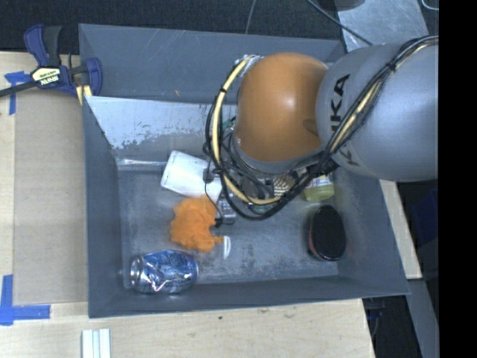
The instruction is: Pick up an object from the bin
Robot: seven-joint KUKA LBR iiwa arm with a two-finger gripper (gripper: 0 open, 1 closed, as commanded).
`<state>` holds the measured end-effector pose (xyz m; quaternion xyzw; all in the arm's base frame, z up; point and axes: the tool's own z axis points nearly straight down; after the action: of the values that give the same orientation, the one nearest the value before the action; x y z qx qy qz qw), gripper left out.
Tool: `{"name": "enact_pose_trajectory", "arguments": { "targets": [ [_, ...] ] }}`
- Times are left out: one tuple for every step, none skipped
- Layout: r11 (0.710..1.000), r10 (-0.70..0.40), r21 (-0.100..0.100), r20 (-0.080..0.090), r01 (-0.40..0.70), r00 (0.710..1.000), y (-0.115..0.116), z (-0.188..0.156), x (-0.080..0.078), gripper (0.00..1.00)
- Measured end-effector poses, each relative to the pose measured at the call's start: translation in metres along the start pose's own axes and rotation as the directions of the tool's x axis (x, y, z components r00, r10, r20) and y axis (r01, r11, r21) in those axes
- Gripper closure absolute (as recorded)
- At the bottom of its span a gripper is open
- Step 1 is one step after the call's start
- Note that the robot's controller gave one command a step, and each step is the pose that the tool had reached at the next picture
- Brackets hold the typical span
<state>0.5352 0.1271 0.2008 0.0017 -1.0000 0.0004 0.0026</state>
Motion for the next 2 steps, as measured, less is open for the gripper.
{"name": "enact_pose_trajectory", "arguments": {
  "targets": [
    [0.998, 0.066, 0.002, -0.002, -0.066, 0.998, -0.030, 0.049, -0.034, 0.00],
    [1.000, 0.003, 0.001, 0.007, -0.003, 1.000, -0.011, 0.086, -0.082, 0.00]
  ]
}}
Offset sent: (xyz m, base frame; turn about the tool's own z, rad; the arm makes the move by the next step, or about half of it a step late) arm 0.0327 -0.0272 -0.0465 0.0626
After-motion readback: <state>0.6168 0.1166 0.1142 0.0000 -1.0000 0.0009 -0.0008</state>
